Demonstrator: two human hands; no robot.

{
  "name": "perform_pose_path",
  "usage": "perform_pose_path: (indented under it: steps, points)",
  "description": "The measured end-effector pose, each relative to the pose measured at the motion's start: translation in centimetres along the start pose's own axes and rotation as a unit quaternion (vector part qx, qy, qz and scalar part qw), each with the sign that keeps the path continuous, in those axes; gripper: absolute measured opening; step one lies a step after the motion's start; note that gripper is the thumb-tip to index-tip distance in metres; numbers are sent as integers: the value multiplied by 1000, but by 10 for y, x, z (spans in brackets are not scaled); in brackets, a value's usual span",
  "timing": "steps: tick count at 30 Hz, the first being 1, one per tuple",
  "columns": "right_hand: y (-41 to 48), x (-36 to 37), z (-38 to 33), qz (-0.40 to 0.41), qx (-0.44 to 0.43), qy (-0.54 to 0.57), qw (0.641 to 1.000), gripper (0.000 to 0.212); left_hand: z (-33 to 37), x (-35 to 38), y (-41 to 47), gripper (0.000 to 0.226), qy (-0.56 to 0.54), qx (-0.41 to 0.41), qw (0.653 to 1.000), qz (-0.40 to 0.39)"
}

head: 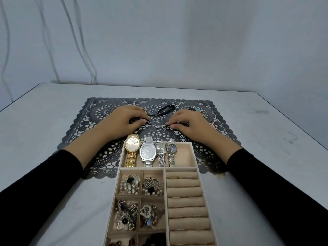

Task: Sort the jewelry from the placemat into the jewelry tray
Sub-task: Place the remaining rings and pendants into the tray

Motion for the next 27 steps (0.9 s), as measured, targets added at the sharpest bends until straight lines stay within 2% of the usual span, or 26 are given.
perform_pose_path:
  steps: [6, 10, 13, 22, 27]
  points:
    - [2, 5, 4, -23, 15, -6, 1000, 7, 4, -1, 3, 14, -6, 5, 1000, -10]
    - [2, 7, 2, -27, 9, -16, 999, 4, 9, 3, 3, 20, -7, 5, 999, -31]
    - [2, 4, 2, -14, 16, -2, 1000, 5, 10, 8, 3, 22, 6, 4, 999, -49]
    - [0, -11, 12, 40, 88, 76, 992, 8, 7, 7, 7, 6, 7, -14, 998, -55]
    - [1, -19, 16, 73, 126, 97, 985, 8, 1, 12, 6, 7, -1, -35, 996, -78]
Point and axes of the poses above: each hand's wrist, its own y-axis towards the middle knuckle, its own x-axis out of the palm, z = x × y, the point moved 10 cm from there along y, towards the middle knuckle, and after that the axes turned 10 degrees about z, right-handed, at the moved point
